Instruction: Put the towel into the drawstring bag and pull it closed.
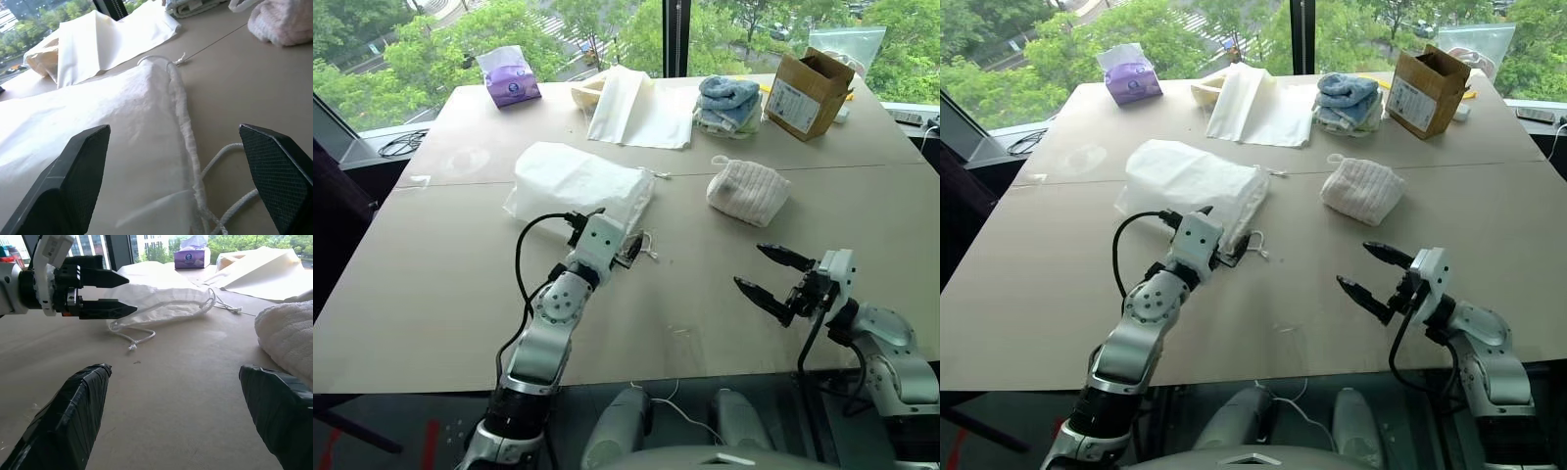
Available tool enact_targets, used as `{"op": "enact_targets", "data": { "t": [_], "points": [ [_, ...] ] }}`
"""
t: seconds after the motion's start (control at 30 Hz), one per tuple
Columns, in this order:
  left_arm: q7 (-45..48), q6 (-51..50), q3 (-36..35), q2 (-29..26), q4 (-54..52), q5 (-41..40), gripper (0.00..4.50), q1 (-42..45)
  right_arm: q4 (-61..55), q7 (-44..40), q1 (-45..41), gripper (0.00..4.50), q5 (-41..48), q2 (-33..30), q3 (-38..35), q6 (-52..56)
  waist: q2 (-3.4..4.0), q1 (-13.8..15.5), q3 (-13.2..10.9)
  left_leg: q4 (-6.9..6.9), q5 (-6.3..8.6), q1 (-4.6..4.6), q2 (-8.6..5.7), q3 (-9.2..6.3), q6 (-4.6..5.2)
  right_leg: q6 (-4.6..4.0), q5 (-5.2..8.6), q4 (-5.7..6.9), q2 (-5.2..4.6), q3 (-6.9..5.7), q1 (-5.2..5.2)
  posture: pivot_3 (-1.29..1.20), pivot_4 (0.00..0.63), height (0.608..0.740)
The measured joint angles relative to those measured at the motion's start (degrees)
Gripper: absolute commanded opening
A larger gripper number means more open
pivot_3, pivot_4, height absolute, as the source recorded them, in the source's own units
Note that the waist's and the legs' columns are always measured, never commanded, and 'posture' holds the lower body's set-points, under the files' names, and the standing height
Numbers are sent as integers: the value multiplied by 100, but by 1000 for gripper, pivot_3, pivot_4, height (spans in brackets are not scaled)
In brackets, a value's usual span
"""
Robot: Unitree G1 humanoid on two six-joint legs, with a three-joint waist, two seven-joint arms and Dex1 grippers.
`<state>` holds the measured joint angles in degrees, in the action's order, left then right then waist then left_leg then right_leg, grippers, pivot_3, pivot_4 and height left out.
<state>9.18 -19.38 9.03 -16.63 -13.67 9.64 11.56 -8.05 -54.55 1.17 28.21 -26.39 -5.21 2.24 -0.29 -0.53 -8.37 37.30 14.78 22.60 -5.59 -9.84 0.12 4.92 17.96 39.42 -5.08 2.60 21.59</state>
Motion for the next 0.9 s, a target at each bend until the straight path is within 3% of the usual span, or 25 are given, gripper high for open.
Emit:
{"op": "enact_targets", "data": {
  "t": [0.47,0.9],
  "points": [
    [-711,216,286,38,1012,1224,4334,454,188,-10,-266,4492,-110,-74,-6,-48,-6,-8,-3,0,0,6,-1,1,-1,0,0,1,-1,1,8,0,150,740],
    [-1106,262,182,44,1114,1556,4334,450,261,-98,-283,4492,-112,-177,-17,-94,-6,-8,-3,0,0,8,-1,0,-1,0,0,1,-2,0,9,0,150,740]
  ]
}}
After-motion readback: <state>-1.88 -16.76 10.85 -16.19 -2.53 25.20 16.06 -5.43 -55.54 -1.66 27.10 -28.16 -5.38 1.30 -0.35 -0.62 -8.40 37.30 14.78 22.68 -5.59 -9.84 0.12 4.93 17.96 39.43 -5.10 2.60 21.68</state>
